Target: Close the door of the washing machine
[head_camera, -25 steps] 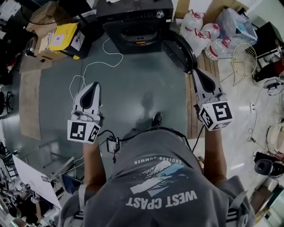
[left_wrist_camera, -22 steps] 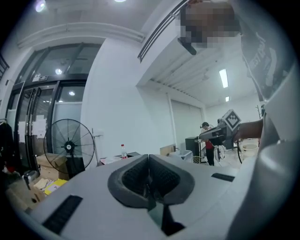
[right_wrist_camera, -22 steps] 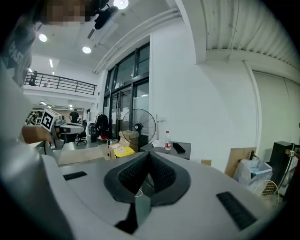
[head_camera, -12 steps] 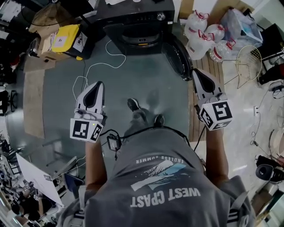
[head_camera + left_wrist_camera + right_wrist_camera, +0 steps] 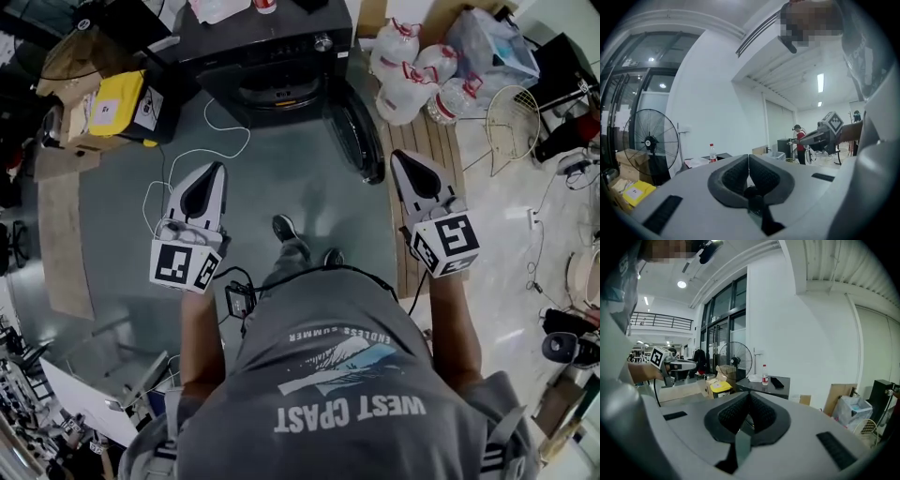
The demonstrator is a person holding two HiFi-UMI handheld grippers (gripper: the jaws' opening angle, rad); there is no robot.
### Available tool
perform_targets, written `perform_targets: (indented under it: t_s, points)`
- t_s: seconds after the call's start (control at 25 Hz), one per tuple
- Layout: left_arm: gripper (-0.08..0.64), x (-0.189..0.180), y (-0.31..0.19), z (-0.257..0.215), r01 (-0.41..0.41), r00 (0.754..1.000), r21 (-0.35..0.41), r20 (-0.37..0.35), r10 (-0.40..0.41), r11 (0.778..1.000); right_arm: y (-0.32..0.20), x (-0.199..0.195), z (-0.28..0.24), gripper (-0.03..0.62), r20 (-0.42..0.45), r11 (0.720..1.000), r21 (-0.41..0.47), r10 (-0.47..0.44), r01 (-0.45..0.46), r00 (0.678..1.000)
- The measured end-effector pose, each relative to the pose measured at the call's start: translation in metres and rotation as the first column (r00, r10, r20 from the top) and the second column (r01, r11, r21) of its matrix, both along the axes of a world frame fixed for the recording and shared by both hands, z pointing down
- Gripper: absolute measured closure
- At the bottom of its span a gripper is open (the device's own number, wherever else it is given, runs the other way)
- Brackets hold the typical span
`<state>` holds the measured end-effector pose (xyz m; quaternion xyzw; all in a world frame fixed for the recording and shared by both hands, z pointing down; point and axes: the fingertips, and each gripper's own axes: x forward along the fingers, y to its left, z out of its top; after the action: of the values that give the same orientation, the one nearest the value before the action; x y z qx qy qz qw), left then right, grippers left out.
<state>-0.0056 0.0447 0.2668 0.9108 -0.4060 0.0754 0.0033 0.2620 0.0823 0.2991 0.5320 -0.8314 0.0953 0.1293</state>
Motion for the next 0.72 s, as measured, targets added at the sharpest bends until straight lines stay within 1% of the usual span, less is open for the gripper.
perform_targets:
  t_s: [0.12,0.36,0.56,0.72]
  points:
    - [0.541,-0.004,-0.025,0.002,-0.024,1.000,-0.008,-0.005,0.024,1.000,-0.020,-0.010,0.007,0.563,-0.012,1.000,-0.022,0.005,-0.005,1.000]
    - [0.541,-0.029,-0.071,0.016,-0.044,0.999,-0.027,-0.031,0.043,0.999,-0.061,-0.038,0.020,0.563,-0.044,0.999,-0.052,0.005,-0.007,0.999]
    - [0.541,-0.043,-0.105,0.029,-0.078,0.996,-0.056,-0.050,0.075,0.995,-0.091,-0.054,0.027,0.563,-0.076,0.997,-0.076,0.012,-0.018,0.997]
    - [0.541,-0.057,-0.139,0.033,-0.105,0.993,-0.068,-0.065,0.100,0.992,-0.123,-0.076,0.037,0.563,-0.118,0.995,-0.104,-0.014,0.002,0.993]
